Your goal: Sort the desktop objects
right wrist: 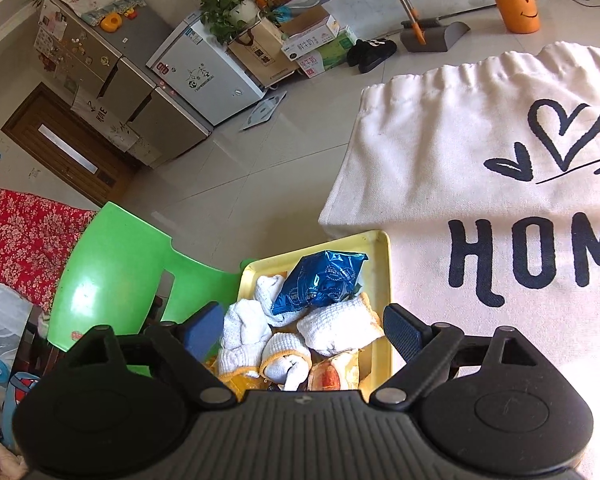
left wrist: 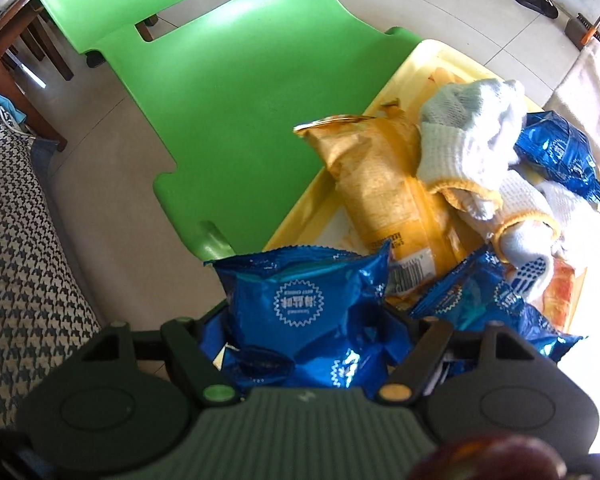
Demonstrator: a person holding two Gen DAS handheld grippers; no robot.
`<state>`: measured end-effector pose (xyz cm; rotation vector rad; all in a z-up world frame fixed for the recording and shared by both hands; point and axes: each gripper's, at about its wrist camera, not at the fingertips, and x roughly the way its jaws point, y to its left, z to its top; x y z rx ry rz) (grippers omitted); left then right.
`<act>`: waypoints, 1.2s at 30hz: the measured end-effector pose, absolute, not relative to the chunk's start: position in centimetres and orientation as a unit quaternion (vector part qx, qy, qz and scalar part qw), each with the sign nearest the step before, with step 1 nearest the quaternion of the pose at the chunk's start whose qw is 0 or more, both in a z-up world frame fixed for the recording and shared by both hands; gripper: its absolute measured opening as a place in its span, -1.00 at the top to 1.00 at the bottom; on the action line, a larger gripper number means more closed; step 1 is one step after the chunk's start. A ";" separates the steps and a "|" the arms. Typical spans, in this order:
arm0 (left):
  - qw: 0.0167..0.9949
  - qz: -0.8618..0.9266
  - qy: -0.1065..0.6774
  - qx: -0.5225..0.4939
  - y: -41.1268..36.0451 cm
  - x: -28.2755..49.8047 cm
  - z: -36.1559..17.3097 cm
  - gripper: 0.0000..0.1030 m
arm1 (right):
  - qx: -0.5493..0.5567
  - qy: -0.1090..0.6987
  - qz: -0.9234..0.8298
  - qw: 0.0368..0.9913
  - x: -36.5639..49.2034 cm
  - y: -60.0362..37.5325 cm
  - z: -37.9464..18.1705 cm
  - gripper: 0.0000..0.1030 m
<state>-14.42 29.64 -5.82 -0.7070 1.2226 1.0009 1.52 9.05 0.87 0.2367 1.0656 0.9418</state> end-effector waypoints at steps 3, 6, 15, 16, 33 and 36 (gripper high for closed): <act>0.650 0.427 0.535 -0.329 29.4 -14.5 -6.0 -0.44 | 0.113 0.489 0.425 0.754 1.3 8.1 1.0 -0.70; 0.659 0.411 0.532 -0.339 29.1 -14.2 -6.1 -0.45 | 0.108 0.494 0.418 0.755 1.0 7.5 1.0 -0.70; 0.677 0.436 0.501 -0.316 28.4 -14.5 -4.3 -0.98 | 0.060 0.502 0.414 0.757 -1.4 6.3 0.1 -0.71; 0.678 0.437 0.497 -0.318 28.2 -14.6 -4.1 -0.98 | 0.052 0.501 0.415 0.758 -1.7 6.2 0.0 -0.71; 0.747 0.412 0.458 -0.250 23.6 -15.0 -0.8 -0.99 | -0.042 0.506 0.392 0.767 -4.9 4.8 -2.0 -0.71; 0.760 0.399 0.454 -0.238 22.4 -15.2 -0.2 -0.99 | -0.051 0.504 0.384 0.772 -5.1 4.5 -2.2 -0.71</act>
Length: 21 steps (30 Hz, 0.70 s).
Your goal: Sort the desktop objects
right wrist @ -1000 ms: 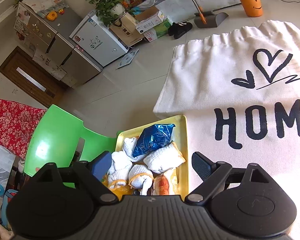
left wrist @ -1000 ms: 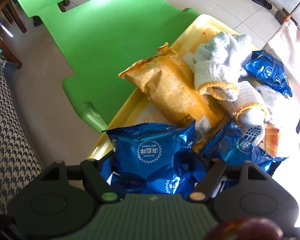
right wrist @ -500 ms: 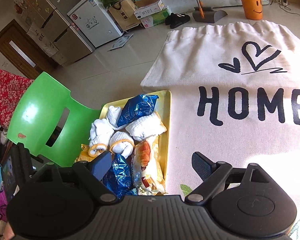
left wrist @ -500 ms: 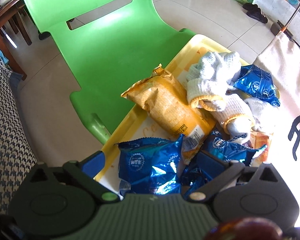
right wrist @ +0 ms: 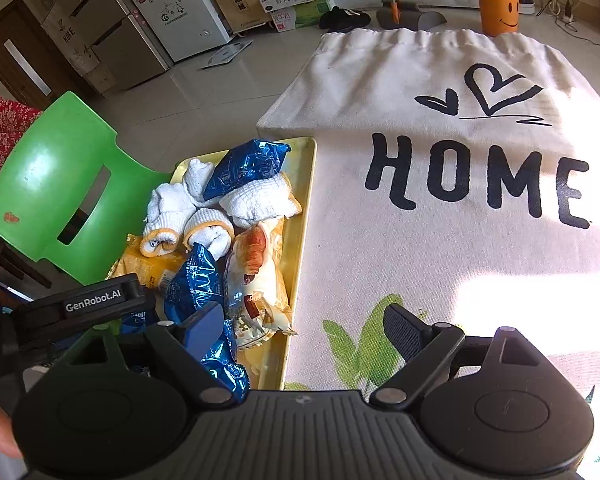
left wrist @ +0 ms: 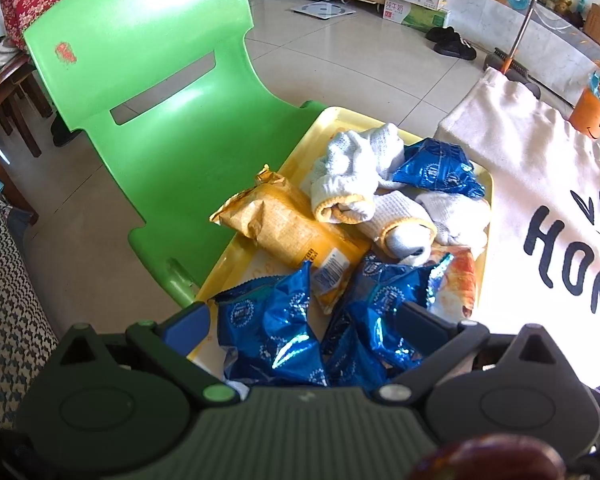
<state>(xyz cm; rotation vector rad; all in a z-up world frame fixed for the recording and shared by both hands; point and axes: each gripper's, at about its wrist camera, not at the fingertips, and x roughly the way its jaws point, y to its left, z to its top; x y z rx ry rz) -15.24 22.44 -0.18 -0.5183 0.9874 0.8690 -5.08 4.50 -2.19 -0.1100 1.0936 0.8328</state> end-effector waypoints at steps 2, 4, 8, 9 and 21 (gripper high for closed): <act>0.769 0.390 0.450 -0.233 21.7 -15.3 0.3 -0.99 | -0.054 0.502 0.379 0.775 -5.1 4.3 -2.3 -0.71; 0.779 0.381 0.445 -0.224 20.9 -15.5 0.7 -0.99 | -0.054 0.499 0.373 0.781 -5.1 3.9 -2.2 -0.71; 0.793 0.368 0.439 -0.209 19.4 -15.9 1.4 -0.99 | -0.048 0.488 0.361 0.793 -5.0 2.9 -1.9 -0.71; 0.795 0.365 0.437 -0.207 19.2 -16.1 1.5 -0.99 | -0.046 0.483 0.359 0.797 -5.1 2.6 -1.9 -0.71; 0.816 0.341 0.422 -0.200 17.0 -17.4 2.7 -0.99 | -0.101 0.454 0.363 0.807 -7.5 1.2 -1.5 -0.71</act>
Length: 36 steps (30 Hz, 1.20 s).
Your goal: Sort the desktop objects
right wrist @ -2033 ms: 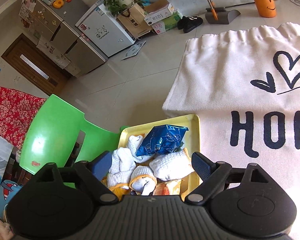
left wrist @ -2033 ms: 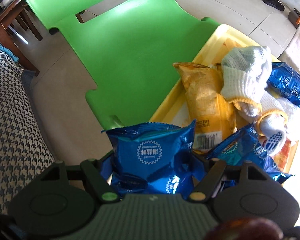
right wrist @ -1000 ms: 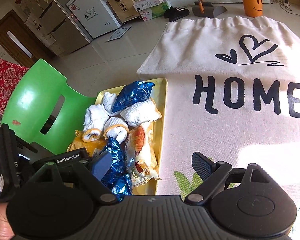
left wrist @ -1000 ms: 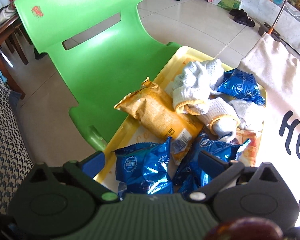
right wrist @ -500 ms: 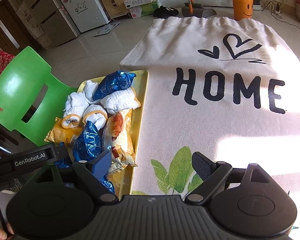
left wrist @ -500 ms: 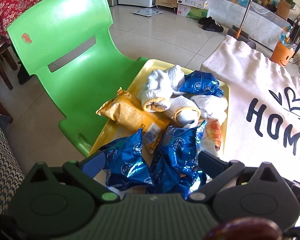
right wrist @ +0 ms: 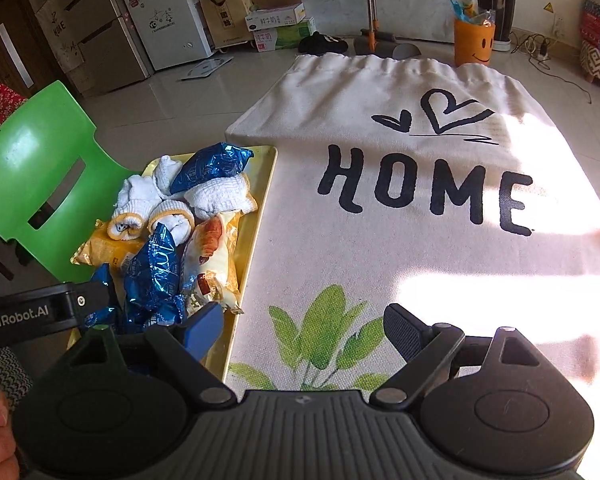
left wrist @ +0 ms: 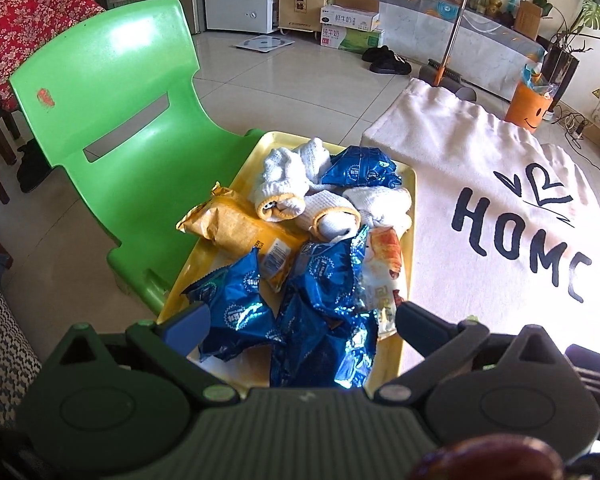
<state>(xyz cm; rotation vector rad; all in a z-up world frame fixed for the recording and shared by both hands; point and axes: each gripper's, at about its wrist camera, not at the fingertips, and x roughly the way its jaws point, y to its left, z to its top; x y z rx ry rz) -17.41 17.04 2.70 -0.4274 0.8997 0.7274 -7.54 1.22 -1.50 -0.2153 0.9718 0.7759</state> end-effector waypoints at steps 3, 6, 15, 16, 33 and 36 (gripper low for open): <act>0.816 0.342 0.420 -0.201 17.0 -17.5 2.9 -0.99 | -0.110 0.444 0.365 0.811 -7.7 1.1 -1.0 -0.71; 0.814 0.344 0.421 -0.202 16.9 -17.5 3.0 -0.99 | -0.118 0.436 0.371 0.811 -7.7 1.3 -0.3 -0.71; 0.798 0.358 0.445 -0.192 17.1 -17.0 2.8 -0.99 | -0.161 0.431 0.409 0.788 -7.0 3.5 0.0 -0.71; 0.796 0.359 0.448 -0.192 17.2 -17.0 2.8 -0.99 | -0.161 0.431 0.409 0.788 -6.8 3.7 -0.1 -0.71; 0.776 0.374 0.462 -0.208 18.1 -16.4 2.5 -0.99 | -0.134 0.451 0.426 0.773 -4.1 7.4 -1.3 -0.72; 0.773 0.374 0.467 -0.210 18.2 -16.3 2.4 -0.99 | -0.144 0.443 0.433 0.772 -4.1 8.1 -1.4 -0.72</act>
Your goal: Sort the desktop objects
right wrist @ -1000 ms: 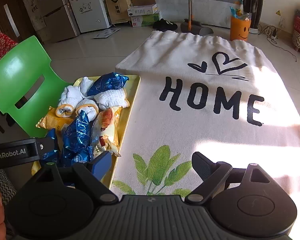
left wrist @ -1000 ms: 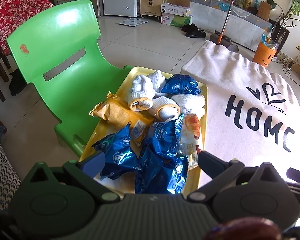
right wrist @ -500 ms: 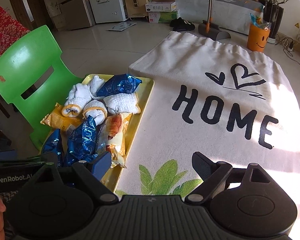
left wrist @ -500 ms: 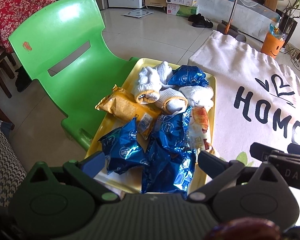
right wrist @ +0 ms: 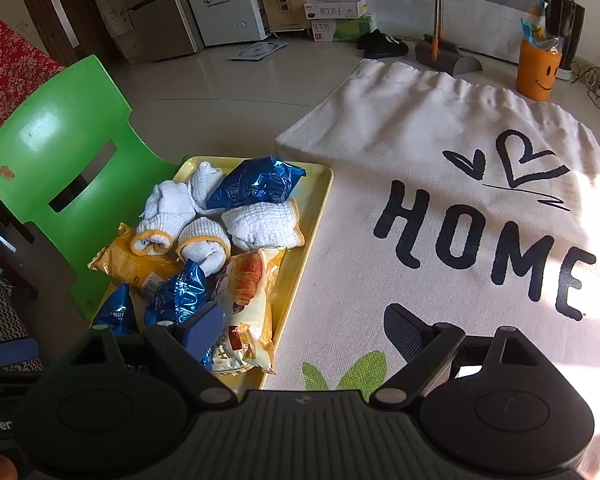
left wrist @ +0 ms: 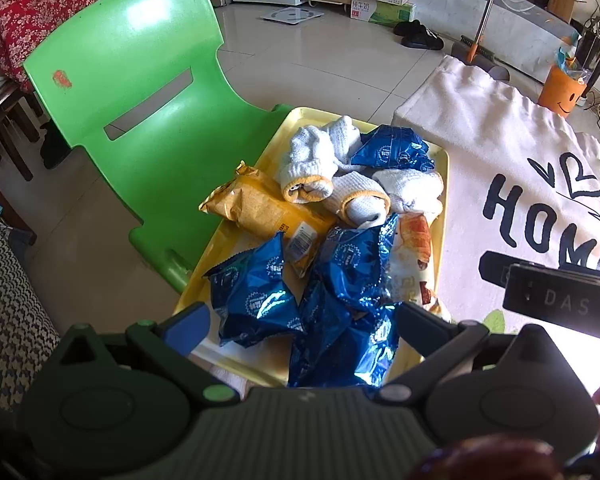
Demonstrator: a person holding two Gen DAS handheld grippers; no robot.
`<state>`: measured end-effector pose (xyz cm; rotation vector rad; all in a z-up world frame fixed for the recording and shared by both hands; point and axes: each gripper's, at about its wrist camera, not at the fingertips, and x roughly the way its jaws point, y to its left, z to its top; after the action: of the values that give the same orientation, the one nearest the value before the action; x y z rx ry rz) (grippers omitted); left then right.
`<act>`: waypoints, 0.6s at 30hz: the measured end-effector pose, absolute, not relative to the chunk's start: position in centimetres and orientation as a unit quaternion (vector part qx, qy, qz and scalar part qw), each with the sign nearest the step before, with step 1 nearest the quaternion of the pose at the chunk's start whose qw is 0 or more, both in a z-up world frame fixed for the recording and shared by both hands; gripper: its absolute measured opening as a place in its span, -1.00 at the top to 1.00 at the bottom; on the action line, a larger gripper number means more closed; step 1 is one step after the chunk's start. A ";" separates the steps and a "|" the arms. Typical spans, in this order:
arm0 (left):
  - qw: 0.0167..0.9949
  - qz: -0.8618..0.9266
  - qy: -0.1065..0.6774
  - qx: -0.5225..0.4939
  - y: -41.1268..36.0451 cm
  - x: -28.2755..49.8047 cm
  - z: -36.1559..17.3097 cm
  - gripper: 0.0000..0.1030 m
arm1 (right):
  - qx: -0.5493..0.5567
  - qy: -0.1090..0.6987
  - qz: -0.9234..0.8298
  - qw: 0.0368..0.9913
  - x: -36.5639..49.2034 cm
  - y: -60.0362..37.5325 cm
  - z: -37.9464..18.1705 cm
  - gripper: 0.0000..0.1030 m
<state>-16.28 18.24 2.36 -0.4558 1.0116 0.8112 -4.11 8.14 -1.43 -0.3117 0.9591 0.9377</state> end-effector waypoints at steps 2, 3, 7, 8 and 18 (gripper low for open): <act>0.772 0.375 0.467 -0.212 18.3 -16.3 2.3 -0.99 | -0.148 0.441 0.433 0.772 -4.0 8.5 -1.6 -0.72; 0.771 0.376 0.468 -0.212 18.3 -16.2 2.3 -0.99 | -0.149 0.441 0.434 0.772 -3.9 8.7 -1.6 -0.72; 0.766 0.382 0.471 -0.213 18.5 -16.0 2.0 -0.99 | -0.157 0.433 0.438 0.772 -4.0 9.3 -1.7 -0.72; 0.765 0.382 0.472 -0.215 18.6 -16.0 2.0 -0.99 | -0.160 0.432 0.439 0.771 -4.0 9.4 -1.7 -0.72; 0.758 0.383 0.480 -0.219 18.8 -15.8 1.5 -0.99 | -0.159 0.437 0.441 0.768 -3.4 10.3 -2.2 -0.72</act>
<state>-15.79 18.80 1.50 -0.4770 1.0456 0.8353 -3.38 10.25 -2.20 -0.3457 0.9481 0.9563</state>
